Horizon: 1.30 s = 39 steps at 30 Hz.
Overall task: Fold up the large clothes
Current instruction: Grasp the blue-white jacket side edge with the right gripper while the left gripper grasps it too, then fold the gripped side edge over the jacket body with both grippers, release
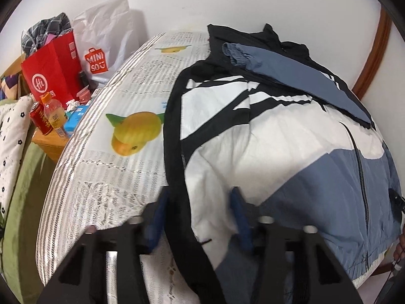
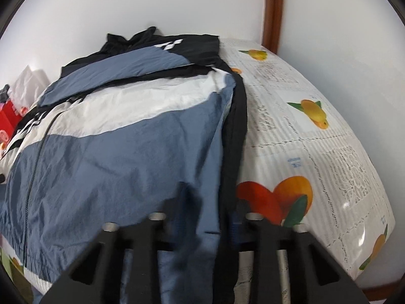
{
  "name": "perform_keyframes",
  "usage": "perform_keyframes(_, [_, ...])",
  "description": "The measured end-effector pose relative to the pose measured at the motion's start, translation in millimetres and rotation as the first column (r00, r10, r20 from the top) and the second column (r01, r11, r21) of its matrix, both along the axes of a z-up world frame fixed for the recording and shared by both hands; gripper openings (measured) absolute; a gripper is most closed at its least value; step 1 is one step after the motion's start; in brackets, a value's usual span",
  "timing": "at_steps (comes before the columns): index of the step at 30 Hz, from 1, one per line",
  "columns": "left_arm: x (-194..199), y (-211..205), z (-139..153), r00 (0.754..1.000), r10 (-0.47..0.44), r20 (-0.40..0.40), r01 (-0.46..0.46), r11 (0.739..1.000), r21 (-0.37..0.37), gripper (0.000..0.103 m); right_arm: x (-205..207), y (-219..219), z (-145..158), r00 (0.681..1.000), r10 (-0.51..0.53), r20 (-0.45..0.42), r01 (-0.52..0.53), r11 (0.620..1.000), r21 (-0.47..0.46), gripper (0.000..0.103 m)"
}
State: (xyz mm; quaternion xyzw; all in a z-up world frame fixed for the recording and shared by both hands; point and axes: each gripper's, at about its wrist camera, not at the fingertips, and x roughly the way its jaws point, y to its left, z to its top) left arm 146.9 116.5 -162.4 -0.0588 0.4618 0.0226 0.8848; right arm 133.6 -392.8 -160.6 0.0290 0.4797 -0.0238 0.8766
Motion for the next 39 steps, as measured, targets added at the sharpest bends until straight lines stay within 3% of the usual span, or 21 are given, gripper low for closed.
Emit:
perform_keyframes(1, [0,-1,1,1.000,-0.012,-0.002,0.012,1.000,-0.019,0.016,0,1,1,1.000,0.008,0.000,-0.008,1.000,0.004,0.009])
perform_keyframes(4, [-1,-2,4,1.000,-0.023,0.005,0.023,0.999,-0.024,0.010,-4,4,7,1.000,0.013,0.024,-0.013,1.000,-0.017,0.006])
perform_keyframes(12, [-31,1,44,0.987,-0.079,0.138,0.085,0.996,-0.039,0.007,-29,-10,52,0.990,0.036,0.135,-0.044,0.998,0.054,0.005])
perform_keyframes(19, [-41,15,75,0.973,-0.068,0.222,0.098,0.988,-0.123,0.006,-46,-20,96,0.967,0.056,0.249,-0.081,0.992,0.092,0.005])
perform_keyframes(24, [-24,12,93,0.963,-0.058,0.262,0.097,0.986,-0.137,0.006,-26,-25,114,0.961,0.017,0.276,-0.055,0.990,0.130,0.005])
perform_keyframes(31, [20,8,125,0.941,-0.023,0.336,0.060,0.993,-0.099,0.006,20,-28,142,0.945,-0.013,0.325,-0.045,0.985,0.169,0.005])
perform_keyframes(39, [86,5,124,0.947,0.012,0.321,0.015,0.997,-0.082,0.006,94,-25,142,0.942,-0.028,0.335,-0.029,0.986,0.165,0.006])
